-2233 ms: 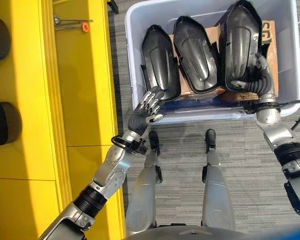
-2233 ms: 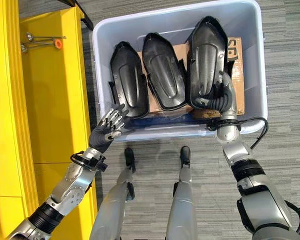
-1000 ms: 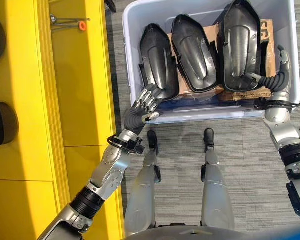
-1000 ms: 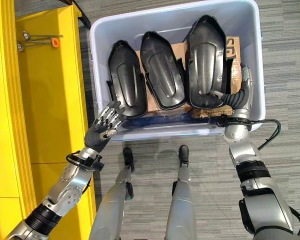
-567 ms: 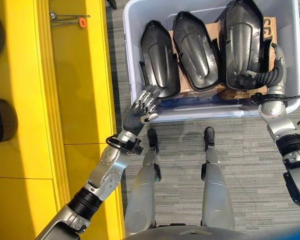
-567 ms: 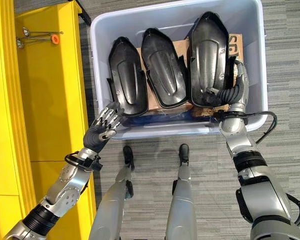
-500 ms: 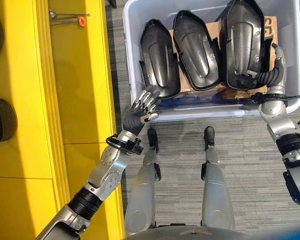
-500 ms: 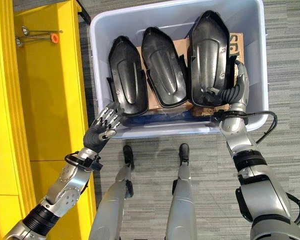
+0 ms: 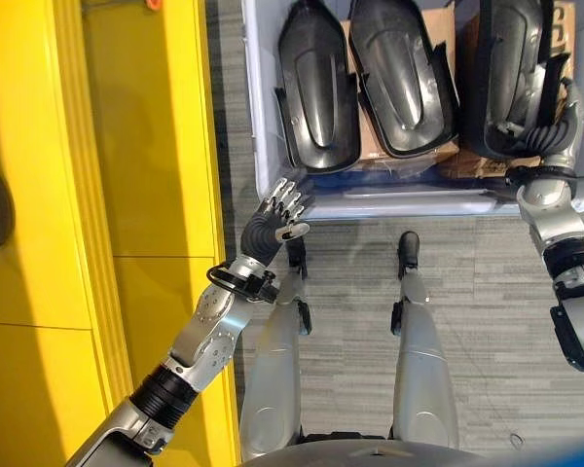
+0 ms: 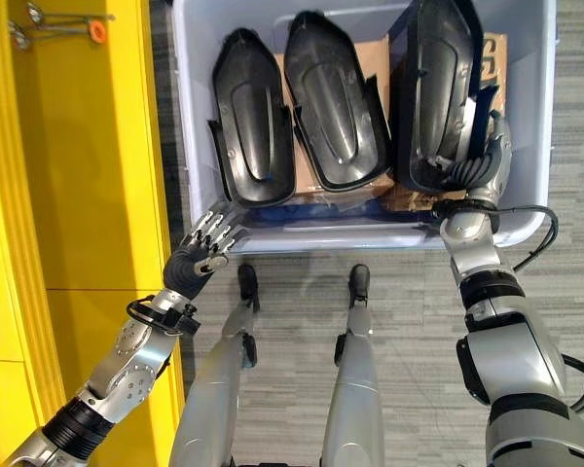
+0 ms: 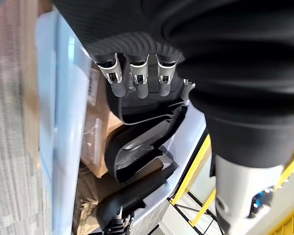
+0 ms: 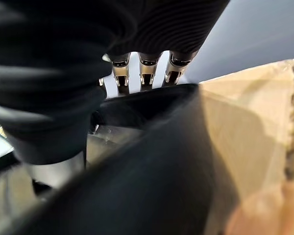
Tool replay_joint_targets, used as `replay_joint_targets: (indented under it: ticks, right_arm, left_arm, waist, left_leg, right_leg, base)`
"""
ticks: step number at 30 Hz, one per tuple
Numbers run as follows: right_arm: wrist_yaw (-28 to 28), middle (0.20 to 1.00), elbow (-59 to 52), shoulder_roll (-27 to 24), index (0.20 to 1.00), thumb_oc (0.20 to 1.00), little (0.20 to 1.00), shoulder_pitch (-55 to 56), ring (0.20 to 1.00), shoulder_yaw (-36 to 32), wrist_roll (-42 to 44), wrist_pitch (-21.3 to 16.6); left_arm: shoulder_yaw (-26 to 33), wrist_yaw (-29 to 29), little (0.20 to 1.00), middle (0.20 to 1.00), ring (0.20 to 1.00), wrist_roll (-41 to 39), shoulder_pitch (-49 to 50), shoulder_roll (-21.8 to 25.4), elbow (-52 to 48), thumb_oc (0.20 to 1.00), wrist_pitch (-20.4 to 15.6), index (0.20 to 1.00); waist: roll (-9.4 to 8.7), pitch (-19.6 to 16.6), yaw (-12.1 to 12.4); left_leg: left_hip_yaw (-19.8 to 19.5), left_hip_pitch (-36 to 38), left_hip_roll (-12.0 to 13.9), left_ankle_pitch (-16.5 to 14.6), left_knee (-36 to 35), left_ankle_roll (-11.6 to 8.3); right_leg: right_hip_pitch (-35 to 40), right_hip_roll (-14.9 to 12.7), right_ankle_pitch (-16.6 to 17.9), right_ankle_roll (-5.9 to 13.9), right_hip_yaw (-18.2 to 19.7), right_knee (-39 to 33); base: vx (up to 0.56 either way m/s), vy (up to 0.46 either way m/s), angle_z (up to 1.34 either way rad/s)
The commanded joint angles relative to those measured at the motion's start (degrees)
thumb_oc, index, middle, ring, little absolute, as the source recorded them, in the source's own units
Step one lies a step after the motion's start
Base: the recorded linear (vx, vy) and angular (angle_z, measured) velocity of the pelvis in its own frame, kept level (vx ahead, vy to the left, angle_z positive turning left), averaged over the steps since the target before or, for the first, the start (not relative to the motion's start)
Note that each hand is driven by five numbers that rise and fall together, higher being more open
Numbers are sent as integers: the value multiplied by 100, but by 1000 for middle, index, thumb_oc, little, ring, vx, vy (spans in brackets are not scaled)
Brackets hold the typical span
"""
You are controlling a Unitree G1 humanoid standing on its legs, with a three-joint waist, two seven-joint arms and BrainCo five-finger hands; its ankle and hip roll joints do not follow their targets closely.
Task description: Move parts from the plastic box to the shelf.
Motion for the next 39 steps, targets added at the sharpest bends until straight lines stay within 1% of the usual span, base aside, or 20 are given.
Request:
replay_joint_targets:
  ticks: [1, 3, 10, 11, 12, 13, 18, 23, 27, 33, 35, 36, 39]
  right_arm:
    - [113, 1000, 232, -218, 1000, 1000, 1000, -112, 1000, 261, 354, 8]
    - [227, 1000, 499, -109, 1000, 1000, 1000, -303, 1000, 419, 411, 62]
    - [476, 1000, 798, 65, 1000, 1000, 1000, -636, 1000, 746, 509, 134]
    - [557, 740, 960, 104, 740, 740, 740, -747, 740, 816, 561, 160]
    - [597, 382, 1009, 127, 382, 382, 382, -794, 382, 851, 591, 168]
    - [629, 200, 1058, 144, 200, 200, 200, -831, 200, 881, 613, 172]
    - [705, 200, 1103, 206, 200, 200, 200, -868, 200, 985, 637, 185]
    - [642, 200, 894, 189, 200, 200, 200, -658, 200, 849, 719, 135]
    - [571, 200, 182, 79, 200, 200, 200, -172, 200, 577, 782, 13]
    - [468, 200, -658, -55, 200, 200, 200, 696, 200, -20, 815, -129]
    - [434, 200, -1046, -92, 200, 200, 200, 1113, 200, -308, 767, -160]
    - [422, 200, -1426, -70, 200, 200, 200, 1548, 200, -572, 703, -222]
    - [416, 200, -1629, -32, 200, 200, 200, 1802, 200, -735, 669, -240]
  left_arm:
    - [-67, 37, 1000, 1000, 1000, -34, 53, 92, -754, 1000, -246, 1000]
    - [-89, 47, 1000, 1000, 1000, -42, 42, 98, -790, 1000, -228, 1000]
    - [-88, 61, 1000, 1000, 1000, -61, 70, 131, -811, 1000, -213, 1000]
    - [-100, 65, 1000, 1000, 1000, -63, 61, 145, -816, 1000, -202, 1000]
    - [-95, 61, 1000, 1000, 1000, -57, 54, 151, -824, 1000, -200, 1000]
    - [-103, 60, 1000, 1000, 1000, -60, 49, 153, -817, 1000, -195, 1000]
    - [-112, 47, 1000, 1000, 1000, -43, 22, 146, -786, 1000, -178, 1000]
    - [-115, 52, 1000, 1000, 1000, -63, -17, 94, -740, 1000, -186, 1000]
    - [-79, 22, 1000, 1000, 1000, -85, 40, 74, -694, 1000, -185, 1000]
    - [-61, -80, 1000, 1000, 1000, -194, 173, 76, -616, 1000, -150, 1000]
    - [-50, -158, 1000, 1000, 1000, -232, 284, 119, -572, 1000, -105, 1000]
    - [-27, -242, 1000, 1000, 1000, -256, 409, 139, -523, 1000, -53, 1000]
    - [-4, -283, 1000, 1000, 1000, -254, 501, 155, -497, 1000, -26, 1000]
  waist:
    - [167, -244, 149]
    - [181, -229, 162]
    - [160, -198, 177]
    - [157, -184, 182]
    - [155, -174, 185]
    - [149, -162, 186]
    - [132, -151, 188]
    - [64, -186, 163]
    - [-12, -285, 120]
    - [-102, -499, 76]
    - [-121, -603, 72]
    - [-141, -715, 69]
    - [-156, -785, 72]
  left_leg:
    - [-488, 44, 520, -466, 540, -458]
    - [-499, -27, 517, -471, 556, -450]
    - [-522, -129, 507, -459, 581, -445]
    - [-525, -144, 499, -458, 586, -444]
    - [-528, -149, 491, -458, 592, -442]
    - [-533, -162, 492, -455, 598, -441]
    - [-568, -166, 494, -445, 613, -434]
    - [-575, -55, 500, -456, 607, -445]
    - [-554, 169, 531, -452, 524, -463]
    - [-587, 608, 583, -416, 372, -503]
    - [-591, 902, 597, -418, 276, -518]
    - [-623, 1265, 637, -431, 136, -537]
    - [-641, 1426, 654, -382, 42, -537]
  right_leg:
    - [-552, -62, -6, 17, 158, 841]
    - [-638, -55, -11, 7, 162, 889]
    - [-729, -48, -2, -10, 157, 926]
    - [-730, -41, -5, -17, 144, 935]
    - [-733, -36, -3, -19, 145, 939]
    - [-738, -36, 1, -20, 138, 944]
    - [-735, -32, -15, -30, 116, 991]
    - [-614, -24, -22, -27, 95, 970]
    - [-392, -30, -15, -15, 42, 893]
    - [120, -80, -16, 15, -61, 760]
    - [450, -123, -45, 35, -132, 694]
    - [881, -148, -107, 59, -197, 573]
    - [1073, -184, -79, 77, -256, 471]
  base:
    - [0, 0, 0]
    - [0, 0, 0]
    - [0, 0, 0]
    - [0, 0, 0]
    - [0, 0, 0]
    - [0, 0, 0]
    - [0, 0, 0]
    - [0, 0, 0]
    - [8, -3, 2]
    - [39, -20, 2]
    - [114, -21, 15]
    - [113, -20, 14]
    - [73, -13, 11]
